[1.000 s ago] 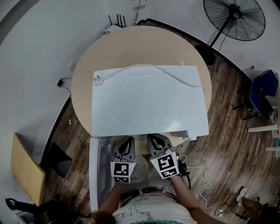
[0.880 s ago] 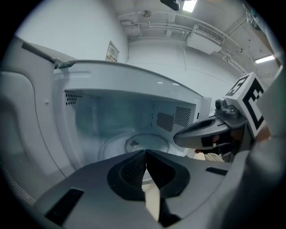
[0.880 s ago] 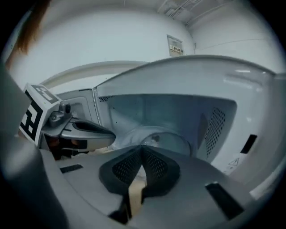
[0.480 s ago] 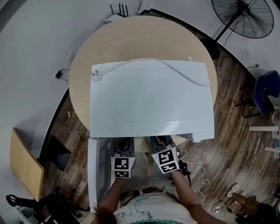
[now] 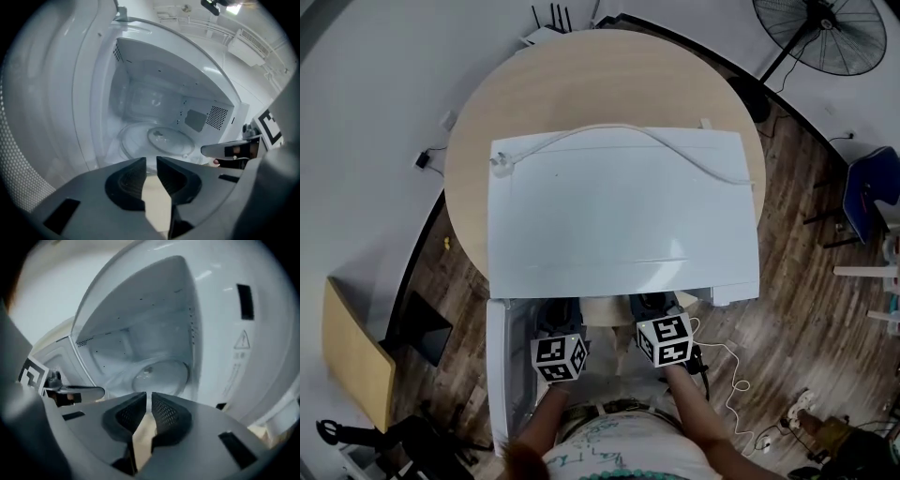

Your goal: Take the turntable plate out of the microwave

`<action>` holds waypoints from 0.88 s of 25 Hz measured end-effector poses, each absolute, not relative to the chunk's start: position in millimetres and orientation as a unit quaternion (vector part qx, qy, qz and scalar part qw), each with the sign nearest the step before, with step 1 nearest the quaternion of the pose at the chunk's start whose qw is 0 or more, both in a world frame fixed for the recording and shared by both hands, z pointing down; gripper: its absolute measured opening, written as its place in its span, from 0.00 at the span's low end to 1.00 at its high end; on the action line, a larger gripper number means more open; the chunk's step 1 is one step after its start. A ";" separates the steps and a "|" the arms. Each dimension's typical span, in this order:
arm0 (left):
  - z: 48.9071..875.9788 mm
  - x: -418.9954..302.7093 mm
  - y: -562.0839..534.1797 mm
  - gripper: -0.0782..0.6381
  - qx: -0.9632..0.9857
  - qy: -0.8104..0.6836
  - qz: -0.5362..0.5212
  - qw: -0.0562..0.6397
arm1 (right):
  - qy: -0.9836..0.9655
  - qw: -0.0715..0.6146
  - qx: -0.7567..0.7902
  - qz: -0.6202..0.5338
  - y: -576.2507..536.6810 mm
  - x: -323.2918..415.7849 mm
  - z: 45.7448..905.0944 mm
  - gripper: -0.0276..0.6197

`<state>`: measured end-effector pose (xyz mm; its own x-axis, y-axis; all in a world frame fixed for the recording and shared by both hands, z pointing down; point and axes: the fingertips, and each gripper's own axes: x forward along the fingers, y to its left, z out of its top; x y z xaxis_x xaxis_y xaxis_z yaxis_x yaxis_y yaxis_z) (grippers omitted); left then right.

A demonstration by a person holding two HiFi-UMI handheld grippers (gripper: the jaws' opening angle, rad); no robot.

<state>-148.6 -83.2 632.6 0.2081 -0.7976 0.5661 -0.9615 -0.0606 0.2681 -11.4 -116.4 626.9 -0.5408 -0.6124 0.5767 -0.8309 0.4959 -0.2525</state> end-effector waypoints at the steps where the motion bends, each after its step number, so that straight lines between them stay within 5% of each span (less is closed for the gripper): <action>1: 633.8 -149.5 -82.8 0.24 0.710 -0.617 0.125 0.316 | -0.831 0.201 0.435 0.280 -115.3 -8.2 629.6 0.09; 9: 654.7 -152.3 -89.2 0.47 0.642 -0.624 0.025 0.444 | -0.817 0.200 0.417 0.344 -102.3 -5.4 645.5 0.31; 22: 669.6 -142.4 -103.1 0.44 0.575 -0.595 -0.078 0.555 | -0.802 0.178 0.396 0.410 -95.5 -0.3 648.7 0.44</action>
